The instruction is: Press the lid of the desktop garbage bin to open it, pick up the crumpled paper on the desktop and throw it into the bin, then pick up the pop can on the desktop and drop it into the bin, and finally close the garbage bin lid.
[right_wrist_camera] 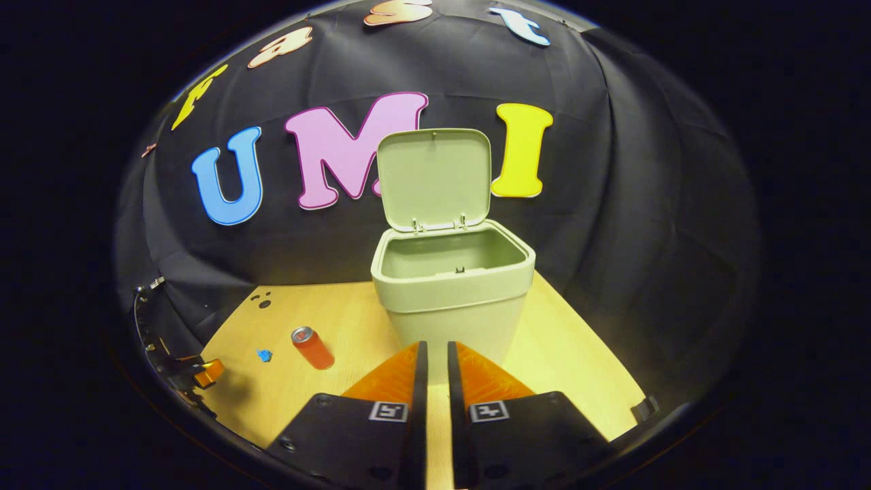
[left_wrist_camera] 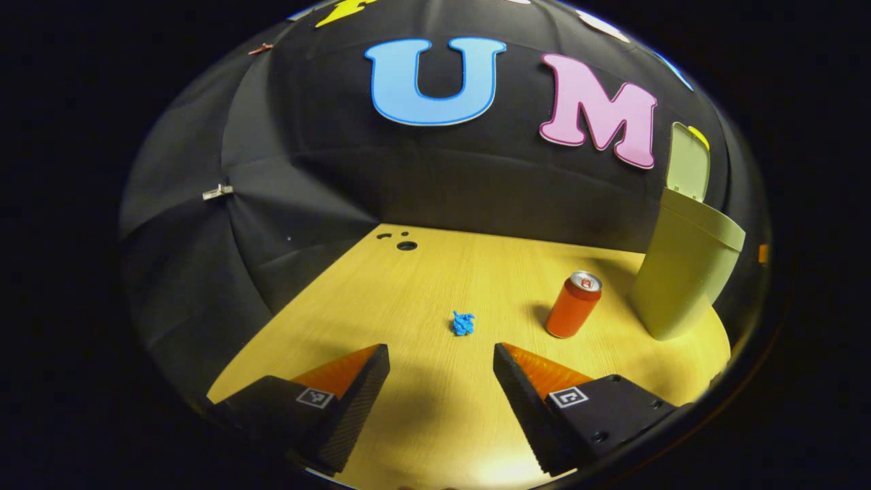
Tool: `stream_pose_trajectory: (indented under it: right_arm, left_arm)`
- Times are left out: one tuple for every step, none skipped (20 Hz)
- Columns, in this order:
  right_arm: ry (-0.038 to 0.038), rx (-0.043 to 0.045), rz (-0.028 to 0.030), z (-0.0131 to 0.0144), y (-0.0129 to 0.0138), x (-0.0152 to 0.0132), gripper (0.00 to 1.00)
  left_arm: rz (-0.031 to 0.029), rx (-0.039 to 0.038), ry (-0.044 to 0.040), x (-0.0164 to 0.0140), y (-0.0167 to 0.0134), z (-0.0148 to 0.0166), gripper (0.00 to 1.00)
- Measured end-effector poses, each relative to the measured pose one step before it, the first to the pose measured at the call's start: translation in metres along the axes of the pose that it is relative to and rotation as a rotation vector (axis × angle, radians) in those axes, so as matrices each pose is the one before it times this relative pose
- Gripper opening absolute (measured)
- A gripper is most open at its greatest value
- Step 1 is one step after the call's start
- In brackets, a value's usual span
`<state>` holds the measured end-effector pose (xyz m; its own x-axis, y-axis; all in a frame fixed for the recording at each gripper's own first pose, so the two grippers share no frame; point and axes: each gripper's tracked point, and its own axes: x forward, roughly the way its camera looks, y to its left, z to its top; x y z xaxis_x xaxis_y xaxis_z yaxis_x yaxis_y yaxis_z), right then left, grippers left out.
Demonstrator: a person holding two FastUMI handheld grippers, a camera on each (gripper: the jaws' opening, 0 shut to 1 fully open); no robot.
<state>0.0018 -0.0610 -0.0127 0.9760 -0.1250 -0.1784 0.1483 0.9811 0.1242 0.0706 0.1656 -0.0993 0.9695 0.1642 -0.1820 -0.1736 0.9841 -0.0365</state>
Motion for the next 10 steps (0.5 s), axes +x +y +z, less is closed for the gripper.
stream_pose_trajectory:
  right_arm:
    - [0.01012, 0.00857, -0.00427, -0.00536, -0.00020, -0.00156, 0.26]
    - [0.01374, 0.00369, -0.00356, -0.00765, 0.00051, -0.00078, 0.43]
    - [0.01339, -0.00413, -0.01416, -0.00680, -0.00176, -0.00045, 0.61]
    - [0.01224, -0.00487, -0.01235, -0.00684, -0.00152, -0.00054, 0.78]
    - [0.01062, -0.00404, -0.01036, -0.00295, -0.00084, -0.00325, 0.96]
    - [0.01005, -0.00035, -0.00500, -0.00571, 0.00149, -0.00135, 0.96]
    - [0.00984, -0.00045, -0.00516, -0.00324, 0.00024, -0.00119, 0.97]
    - [0.01057, -0.00070, -0.00332, -0.00328, 0.00017, -0.00052, 0.98]
    - [0.00970, -0.00089, -0.00149, -0.00312, 0.00078, -0.00155, 0.98]
    - [0.00904, -0.00160, -0.00232, -0.00308, 0.00070, -0.00150, 0.98]
  left_arm:
    - [-0.00476, 0.00340, 0.00533, 0.00776, -0.00157, -0.00054, 0.98]
    - [-0.00210, 0.00849, 0.00479, 0.00865, -0.00041, -0.00040, 0.99]
    - [-0.00250, 0.00819, 0.00129, 0.00892, -0.00033, 0.00128, 0.99]
    - [-0.00510, 0.00607, 0.00195, 0.00955, -0.00145, 0.00092, 0.99]
    - [-0.00799, 0.00768, 0.00253, 0.00902, -0.00216, 0.00089, 0.99]
    - [-0.00674, 0.01078, 0.00297, 0.00892, -0.00233, 0.00051, 0.99]
    - [-0.00576, 0.01126, 0.00503, 0.01013, -0.00093, 0.00065, 0.99]
    - [-0.00884, 0.00981, 0.00319, 0.01010, -0.00193, -0.00048, 0.99]
    - [-0.00637, 0.00784, 0.00651, 0.00977, -0.00226, -0.00009, 0.99]
    - [-0.00334, 0.01019, 0.00611, 0.01052, -0.00083, -0.00128, 0.99]
